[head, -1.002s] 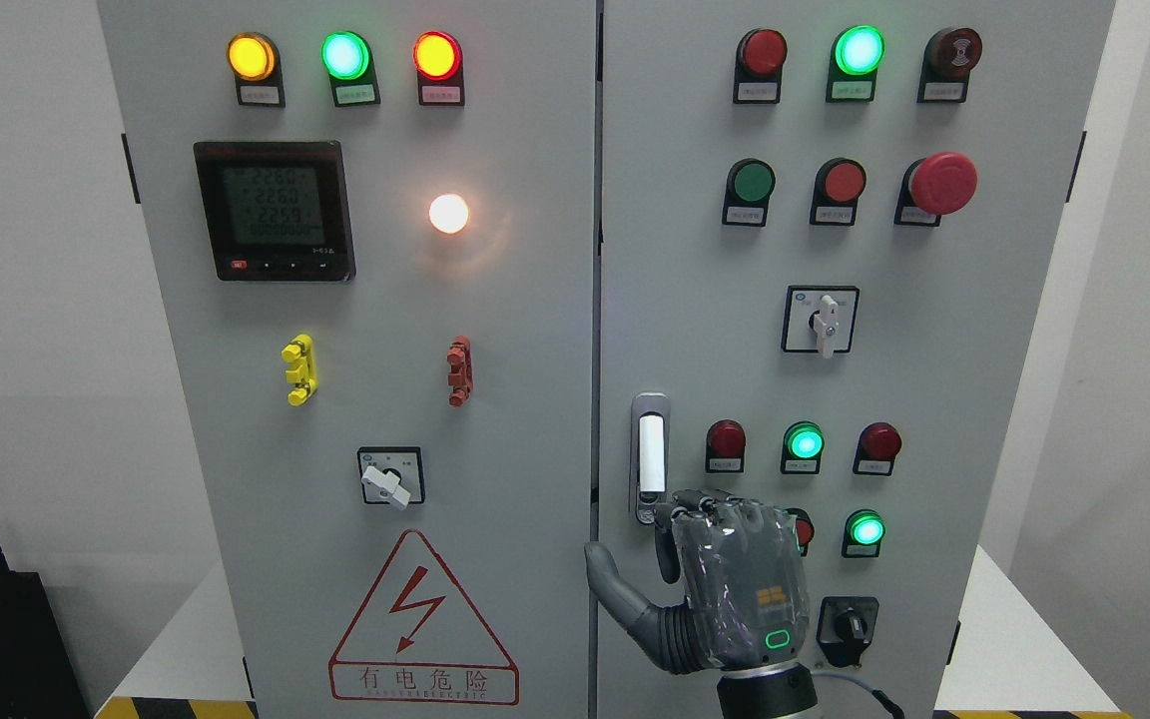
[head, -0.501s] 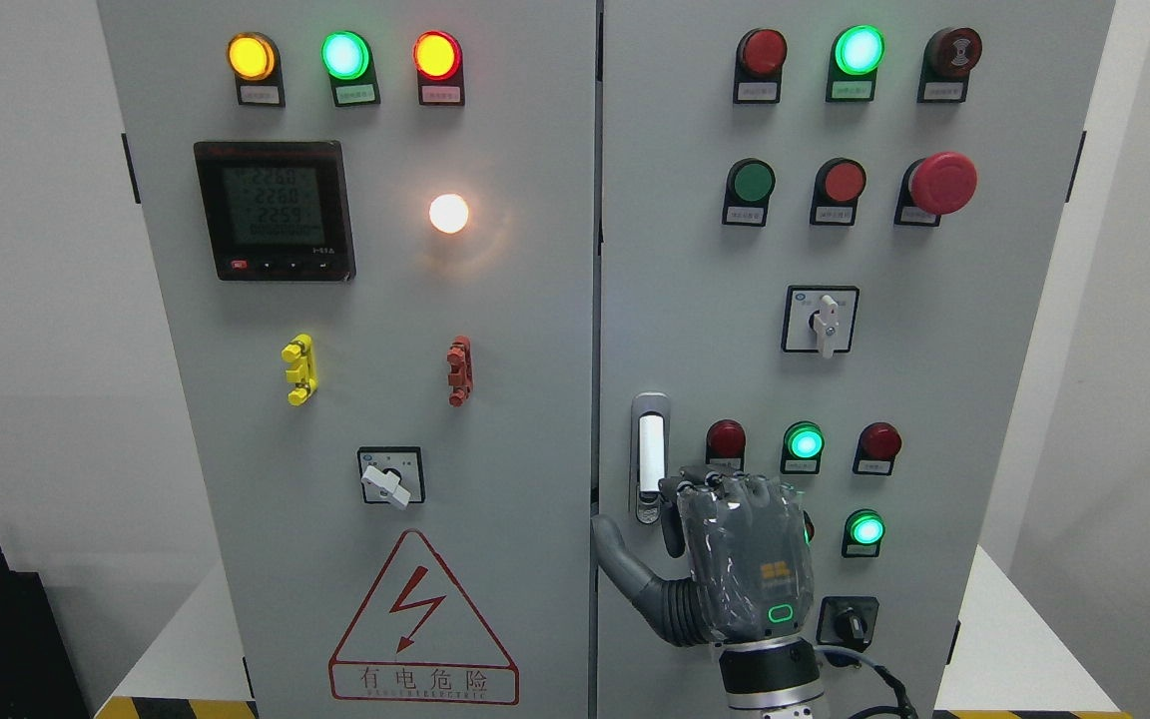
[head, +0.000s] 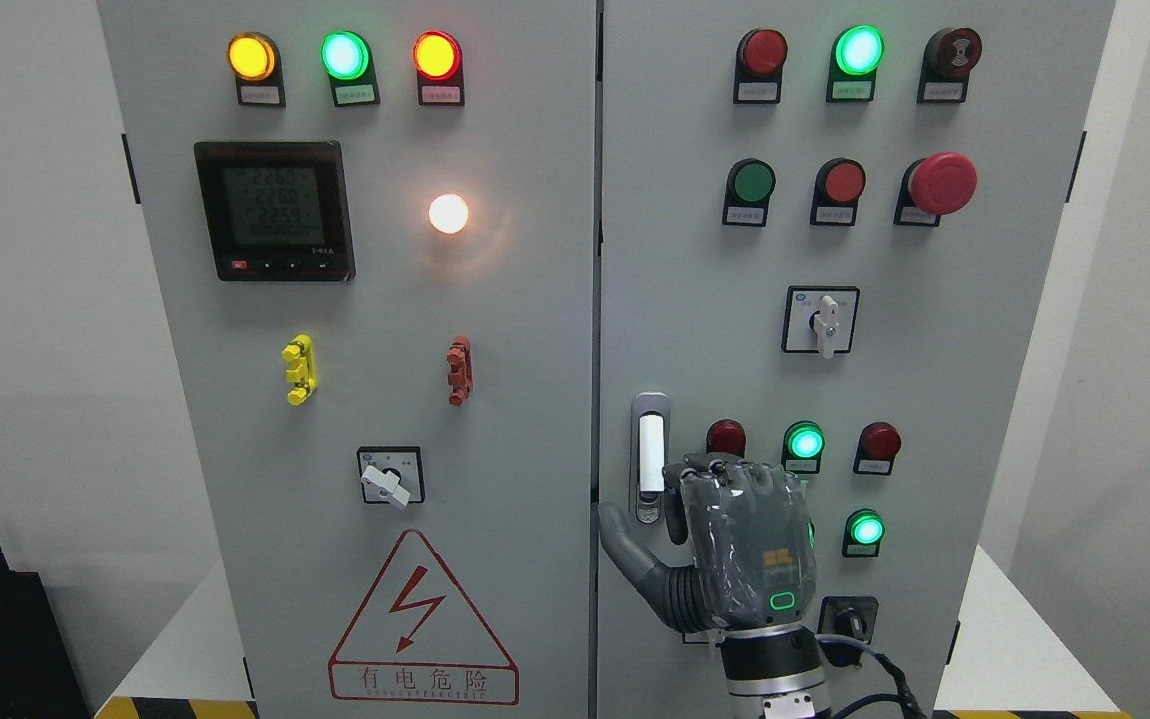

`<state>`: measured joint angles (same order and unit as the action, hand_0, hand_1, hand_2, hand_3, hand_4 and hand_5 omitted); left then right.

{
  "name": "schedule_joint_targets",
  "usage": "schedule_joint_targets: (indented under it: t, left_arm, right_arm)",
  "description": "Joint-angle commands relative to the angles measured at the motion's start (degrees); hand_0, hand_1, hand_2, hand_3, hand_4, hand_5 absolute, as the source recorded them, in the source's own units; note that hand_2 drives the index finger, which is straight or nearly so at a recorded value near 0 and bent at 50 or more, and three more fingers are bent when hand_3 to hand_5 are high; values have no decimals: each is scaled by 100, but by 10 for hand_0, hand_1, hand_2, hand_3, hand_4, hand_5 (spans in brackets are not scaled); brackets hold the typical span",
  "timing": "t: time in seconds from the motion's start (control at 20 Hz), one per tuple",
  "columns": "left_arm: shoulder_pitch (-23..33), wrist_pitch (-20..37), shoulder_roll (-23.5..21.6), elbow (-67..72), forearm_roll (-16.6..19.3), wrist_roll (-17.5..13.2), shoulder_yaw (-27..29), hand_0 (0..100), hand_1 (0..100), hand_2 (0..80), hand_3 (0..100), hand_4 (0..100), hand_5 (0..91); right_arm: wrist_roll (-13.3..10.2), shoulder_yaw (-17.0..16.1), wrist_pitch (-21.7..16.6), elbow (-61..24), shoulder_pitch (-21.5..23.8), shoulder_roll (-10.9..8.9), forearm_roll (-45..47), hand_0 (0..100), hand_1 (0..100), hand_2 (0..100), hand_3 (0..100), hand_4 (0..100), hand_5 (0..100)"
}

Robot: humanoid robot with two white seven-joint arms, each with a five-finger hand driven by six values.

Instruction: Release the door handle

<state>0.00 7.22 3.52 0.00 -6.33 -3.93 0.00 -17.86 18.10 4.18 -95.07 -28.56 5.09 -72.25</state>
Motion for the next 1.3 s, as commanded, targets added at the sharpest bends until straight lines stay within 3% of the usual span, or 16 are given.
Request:
schedule_joint_targets:
  t: [0.0,0.7,1.25]
  left_arm:
    - [-176,-1,0,-44,0,-3,-62,120,389,0,0,0,0]
    - [-176,-1,0,-44,0,-3,-62,120,389,0,0,0,0]
    - [-176,-1,0,-53,0,-3,-62,120,389,0,0,0,0]
  right_arm:
    - [11,9,4,138,-88,9,-8,223,485,1000,1000,1000,983]
    - [-24,0,101,173,-27,9,9,297,540,1000,1000,1000,984]
    - [-7,-26,101,199,-79,9,9,337,529,1000,1000,1000,983]
